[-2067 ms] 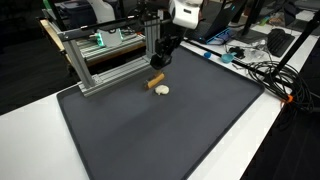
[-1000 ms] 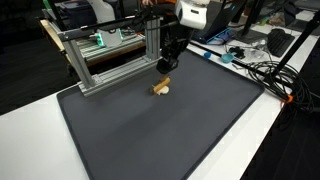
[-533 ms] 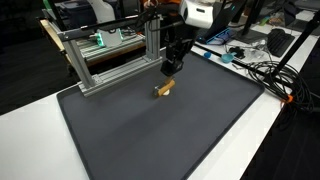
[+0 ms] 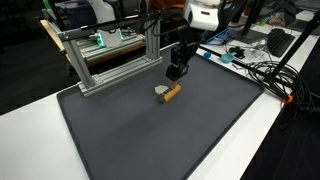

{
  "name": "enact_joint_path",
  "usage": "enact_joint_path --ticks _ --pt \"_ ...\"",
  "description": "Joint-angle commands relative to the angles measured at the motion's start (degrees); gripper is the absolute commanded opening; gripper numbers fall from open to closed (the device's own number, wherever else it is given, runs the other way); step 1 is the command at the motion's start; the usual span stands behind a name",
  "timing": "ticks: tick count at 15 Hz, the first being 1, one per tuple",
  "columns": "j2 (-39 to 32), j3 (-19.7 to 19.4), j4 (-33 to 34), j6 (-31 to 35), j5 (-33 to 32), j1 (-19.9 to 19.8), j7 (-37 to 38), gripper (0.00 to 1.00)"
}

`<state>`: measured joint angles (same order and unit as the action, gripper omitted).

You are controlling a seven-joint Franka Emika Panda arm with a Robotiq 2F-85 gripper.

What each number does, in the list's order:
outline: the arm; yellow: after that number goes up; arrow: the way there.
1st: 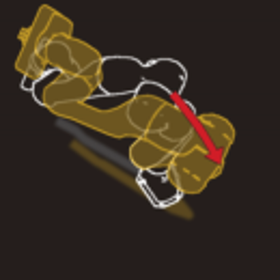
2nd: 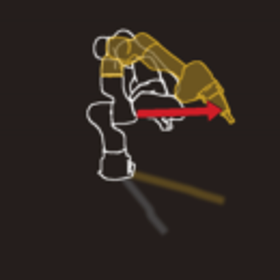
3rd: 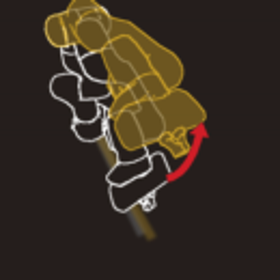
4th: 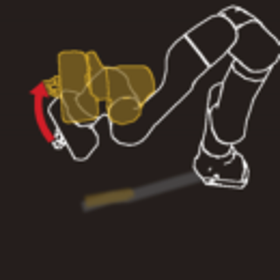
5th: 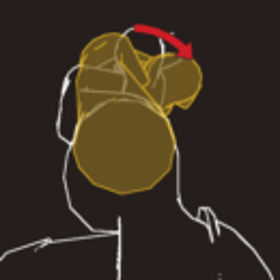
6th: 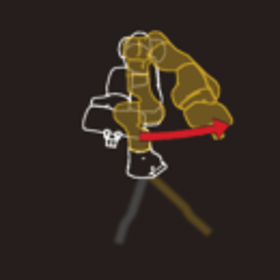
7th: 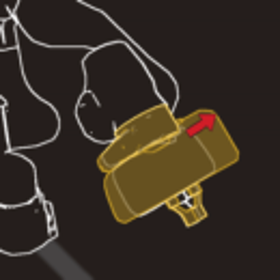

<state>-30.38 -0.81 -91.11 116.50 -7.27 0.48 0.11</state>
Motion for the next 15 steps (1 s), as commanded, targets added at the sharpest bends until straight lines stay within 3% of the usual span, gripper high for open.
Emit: enact_joint_path --ticks 1,7,11,15 --pt "3.6 0.0 0.0 0.1 0.5 -0.3 -1.0 0.21" --pt "7.4 0.2 -2.3 -4.8 -0.5 0.0 -4.0 0.21" --pt "5.3 0.6 -2.3 -2.9 0.8 -0.5 -4.5 0.21" --pt "1.8 -0.2 -0.9 -5.2 0.1 -0.5 -3.3 0.21"
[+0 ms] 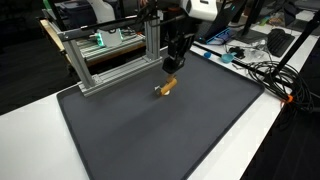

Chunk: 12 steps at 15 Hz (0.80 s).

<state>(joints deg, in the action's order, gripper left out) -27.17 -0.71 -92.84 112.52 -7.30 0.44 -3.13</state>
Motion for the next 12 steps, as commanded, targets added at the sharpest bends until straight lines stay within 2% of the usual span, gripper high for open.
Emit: enact_joint_path --ticks 1,4,7,12 --pt "-2.0 -0.4 0.7 -1.4 0.2 -0.6 -0.1 0.21" --pt "-2.9 -0.4 0.4 -0.1 0.6 -0.8 0.3 0.21" --pt "-3.8 -0.9 0.6 -3.1 -0.5 -0.4 1.1 0.21" --pt "-4.4 -0.8 0.9 -4.5 0.3 -0.8 1.6 0.21"
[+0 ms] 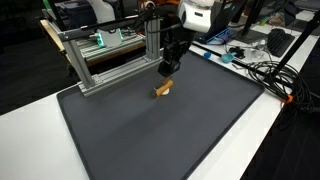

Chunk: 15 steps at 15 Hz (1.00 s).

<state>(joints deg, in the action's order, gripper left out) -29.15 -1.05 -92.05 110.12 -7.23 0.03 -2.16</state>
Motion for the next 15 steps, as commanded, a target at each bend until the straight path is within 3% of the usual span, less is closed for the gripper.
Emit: enact_joint_path --ticks 1,11,15 --pt "-2.5 -0.5 0.1 -2.3 0.2 -0.4 0.8 0.21" --pt "-3.6 -1.0 -0.2 -5.3 0.5 -0.5 3.4 0.21" --pt "6.5 -0.1 -4.9 -5.2 -3.4 -0.1 -4.3 0.21"
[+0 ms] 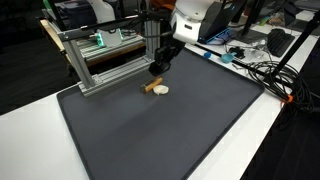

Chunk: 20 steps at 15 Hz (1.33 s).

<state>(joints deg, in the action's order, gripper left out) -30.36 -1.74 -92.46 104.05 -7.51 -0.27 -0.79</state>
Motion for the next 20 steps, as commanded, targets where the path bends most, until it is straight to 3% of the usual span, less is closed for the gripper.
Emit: enact_joint_path --ticks 1,4,10,11,14,15,20 --pt "10.1 0.8 -5.2 -0.5 -4.2 0.5 -7.6 0.21" --pt "14.8 2.0 -4.9 -3.4 -7.5 1.7 -13.7 0.21" --pt "16.3 5.4 -2.4 -3.9 -9.1 3.0 -27.4 0.21" --pt "15.7 5.0 -2.1 -4.2 -7.4 2.8 -23.1 0.46" --pt "15.6 5.6 -2.1 -4.2 -7.7 3.0 -25.7 0.46" --pt "17.3 6.1 -4.8 0.0 -9.3 2.9 -30.2 0.21" --pt "17.7 6.6 -9.3 7.2 -8.9 1.6 -45.0 0.21"
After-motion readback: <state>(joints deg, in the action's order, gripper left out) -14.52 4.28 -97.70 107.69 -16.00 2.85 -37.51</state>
